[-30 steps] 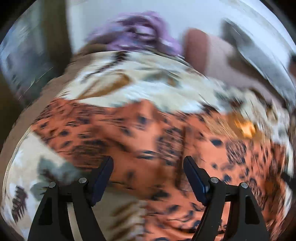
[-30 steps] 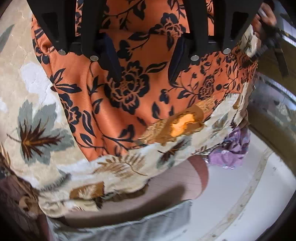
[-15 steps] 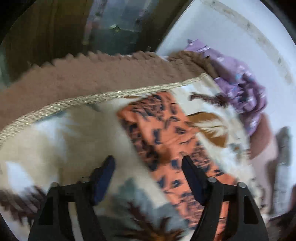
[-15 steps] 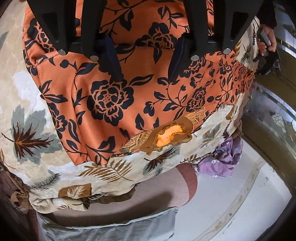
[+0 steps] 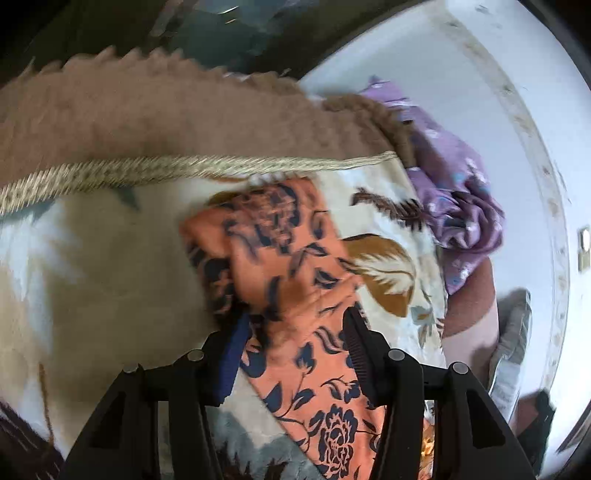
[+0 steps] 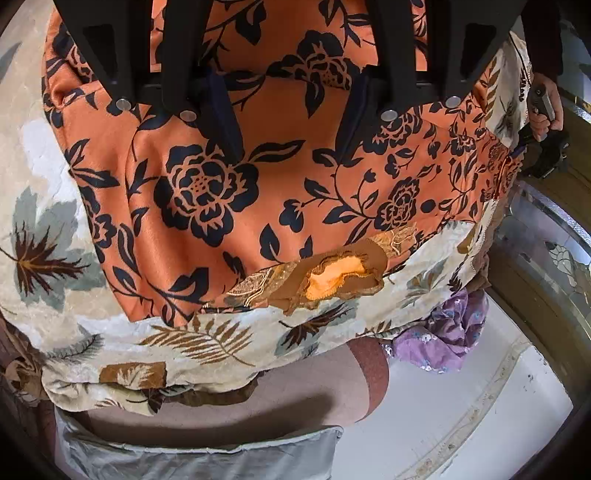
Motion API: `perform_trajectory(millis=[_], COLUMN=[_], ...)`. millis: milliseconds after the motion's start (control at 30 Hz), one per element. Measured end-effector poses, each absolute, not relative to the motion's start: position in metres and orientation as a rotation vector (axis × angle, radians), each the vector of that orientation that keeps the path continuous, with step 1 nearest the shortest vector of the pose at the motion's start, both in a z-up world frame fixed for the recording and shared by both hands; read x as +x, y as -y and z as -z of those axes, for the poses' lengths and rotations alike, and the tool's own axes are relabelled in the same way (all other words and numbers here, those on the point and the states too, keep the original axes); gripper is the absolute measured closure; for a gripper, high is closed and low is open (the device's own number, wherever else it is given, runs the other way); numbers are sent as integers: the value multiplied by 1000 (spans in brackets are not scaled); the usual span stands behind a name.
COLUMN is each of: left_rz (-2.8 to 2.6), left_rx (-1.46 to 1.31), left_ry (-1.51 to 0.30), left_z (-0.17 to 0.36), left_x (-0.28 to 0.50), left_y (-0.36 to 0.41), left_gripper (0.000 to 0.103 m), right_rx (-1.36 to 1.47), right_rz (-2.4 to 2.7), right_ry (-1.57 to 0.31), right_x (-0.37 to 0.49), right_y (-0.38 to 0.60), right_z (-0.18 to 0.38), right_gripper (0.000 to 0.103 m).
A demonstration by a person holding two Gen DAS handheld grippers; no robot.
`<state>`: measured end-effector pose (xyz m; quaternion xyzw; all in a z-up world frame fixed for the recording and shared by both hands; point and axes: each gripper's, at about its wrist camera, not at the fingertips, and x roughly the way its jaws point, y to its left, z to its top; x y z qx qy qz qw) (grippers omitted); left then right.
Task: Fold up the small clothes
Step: 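Fold the held sleeve across the blouse body with the left gripper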
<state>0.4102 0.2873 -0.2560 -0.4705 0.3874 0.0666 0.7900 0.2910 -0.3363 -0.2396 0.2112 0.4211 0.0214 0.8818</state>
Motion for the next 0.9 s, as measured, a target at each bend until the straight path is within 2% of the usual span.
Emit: perform_trajectory(millis=[233,300,333,367,667,900], left_rz=[-133,-134,-135,-137,-26,251], left_rx=[-992,-1010,-1017,-1023,-923,-754], left_ry=[-806,-802,-804,-804,-723,-782], left_z=[251,257,259,261,208,158], left_x=[414,418,420,421,409,383], left_y=[-280,-282,-283,-284,-240,-97], left_gripper=[50,67,85,95,97,97], right_rx=[474,477,481,486,525,658], right_rz=[-28,-21,-16,-13,-14,-69], right_ry=[-873,-876,-875,-873,-829,-779], right_x=[291,291,290,290,281,267], right_y=[342,343,344,345,354,377], right_z=[242,243,244,244,233,221], right_gripper=[47,47,47,47,47,47])
